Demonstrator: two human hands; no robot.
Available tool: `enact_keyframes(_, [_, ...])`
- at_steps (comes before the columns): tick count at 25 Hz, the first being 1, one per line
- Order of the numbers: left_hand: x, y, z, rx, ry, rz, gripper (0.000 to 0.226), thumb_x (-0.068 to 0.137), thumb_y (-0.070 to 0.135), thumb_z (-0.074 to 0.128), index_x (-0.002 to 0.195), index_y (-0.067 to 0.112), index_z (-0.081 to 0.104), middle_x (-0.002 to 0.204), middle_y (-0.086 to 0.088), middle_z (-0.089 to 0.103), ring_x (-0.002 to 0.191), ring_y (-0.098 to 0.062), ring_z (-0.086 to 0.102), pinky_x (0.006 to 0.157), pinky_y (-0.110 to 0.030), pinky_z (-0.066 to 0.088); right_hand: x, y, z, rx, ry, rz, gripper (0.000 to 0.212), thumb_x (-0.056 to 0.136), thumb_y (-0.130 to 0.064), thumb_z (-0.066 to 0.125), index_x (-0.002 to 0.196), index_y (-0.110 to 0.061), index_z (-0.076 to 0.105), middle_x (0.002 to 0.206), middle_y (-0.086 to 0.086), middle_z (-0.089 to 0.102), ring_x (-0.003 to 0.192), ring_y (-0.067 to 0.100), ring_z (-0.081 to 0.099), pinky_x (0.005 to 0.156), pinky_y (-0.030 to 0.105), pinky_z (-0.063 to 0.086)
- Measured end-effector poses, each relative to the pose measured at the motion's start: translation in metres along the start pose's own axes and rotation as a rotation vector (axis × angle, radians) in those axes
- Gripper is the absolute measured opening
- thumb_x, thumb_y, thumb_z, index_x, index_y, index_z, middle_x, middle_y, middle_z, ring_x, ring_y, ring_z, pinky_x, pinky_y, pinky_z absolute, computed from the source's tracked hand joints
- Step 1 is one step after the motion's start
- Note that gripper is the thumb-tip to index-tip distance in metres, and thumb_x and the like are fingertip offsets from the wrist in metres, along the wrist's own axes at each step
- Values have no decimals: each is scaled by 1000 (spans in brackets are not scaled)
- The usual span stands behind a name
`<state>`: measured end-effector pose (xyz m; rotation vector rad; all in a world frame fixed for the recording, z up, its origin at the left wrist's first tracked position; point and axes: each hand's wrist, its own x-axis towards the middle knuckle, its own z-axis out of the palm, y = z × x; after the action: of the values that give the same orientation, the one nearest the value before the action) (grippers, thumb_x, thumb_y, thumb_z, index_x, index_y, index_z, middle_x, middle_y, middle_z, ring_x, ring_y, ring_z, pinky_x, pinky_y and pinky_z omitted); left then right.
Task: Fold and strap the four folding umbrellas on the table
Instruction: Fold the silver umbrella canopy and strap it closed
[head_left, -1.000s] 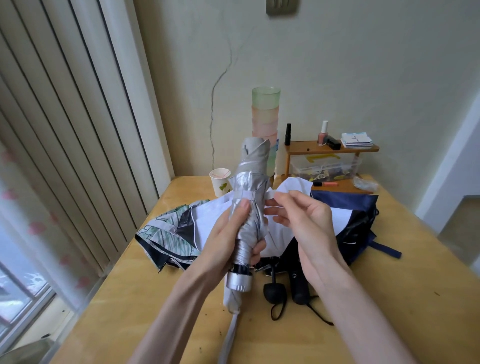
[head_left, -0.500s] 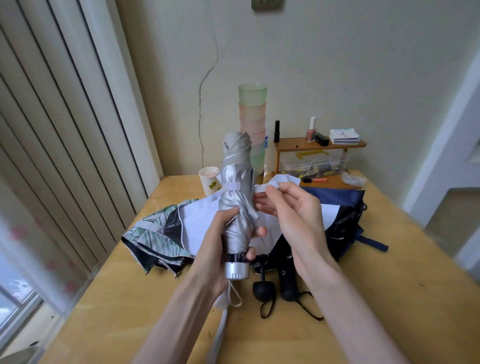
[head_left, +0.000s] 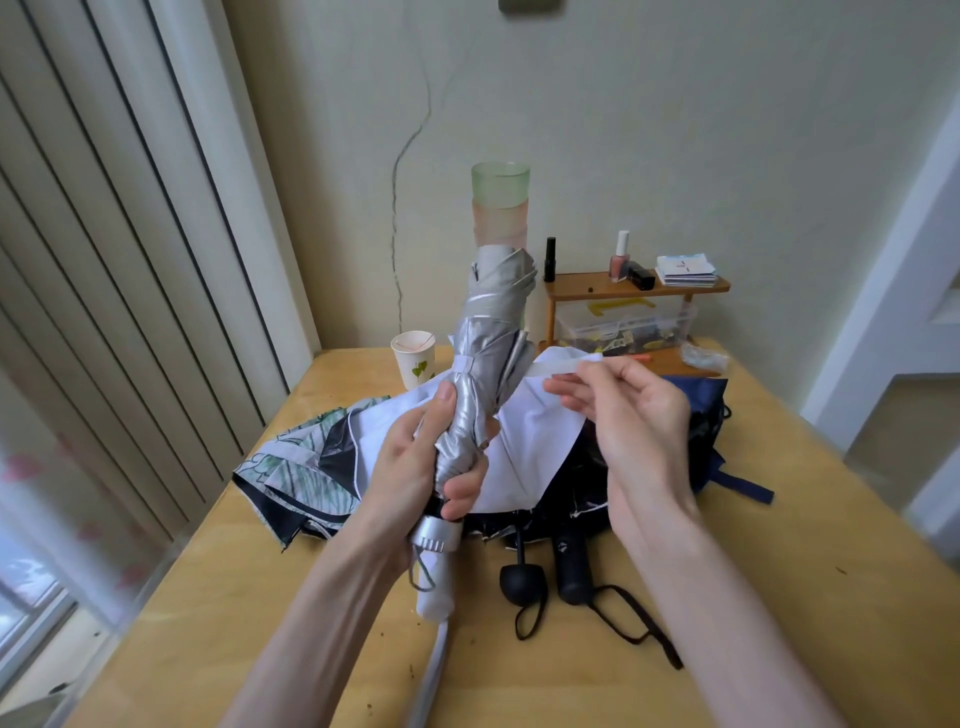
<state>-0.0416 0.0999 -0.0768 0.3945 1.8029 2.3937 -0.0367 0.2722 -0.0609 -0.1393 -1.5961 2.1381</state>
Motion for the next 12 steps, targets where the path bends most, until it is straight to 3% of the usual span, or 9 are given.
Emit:
enact_keyframes(4, [5,-5,7,149,97,164,55,109,42,44,92,-10,49,62,-14,40,43,-19,38,39,-25,36,-8,1,7,-96,-123,-157,11,102,-6,66,93,-3,71,83,8,80,87,18,79,82,23,58])
enact_keyframes(7, [5,-9,9,345,121,301,31,111,32,46,96,5,53,63,-4,48,48,-20,45,43,-28,40,-13,11,12,-299,-200,-387,13,99,-15,72,87,-19,72,85,-4,79,90,16,78,87,34,61])
enact_keyframes(9, [4,-11,9,450,147,331,12,112,27,48,109,20,57,63,9,49,51,-12,45,46,-25,43,-13,17,12,-372,-169,-444,9,96,-20,74,87,-19,75,84,-9,78,88,16,77,85,38,62])
enact_keyframes(12, [3,-16,11,529,156,363,17,109,35,50,126,34,51,65,13,52,56,-11,49,51,-28,46,-15,19,14,-418,-125,-460,11,95,-24,74,88,-16,76,83,-10,78,86,12,77,81,38,63])
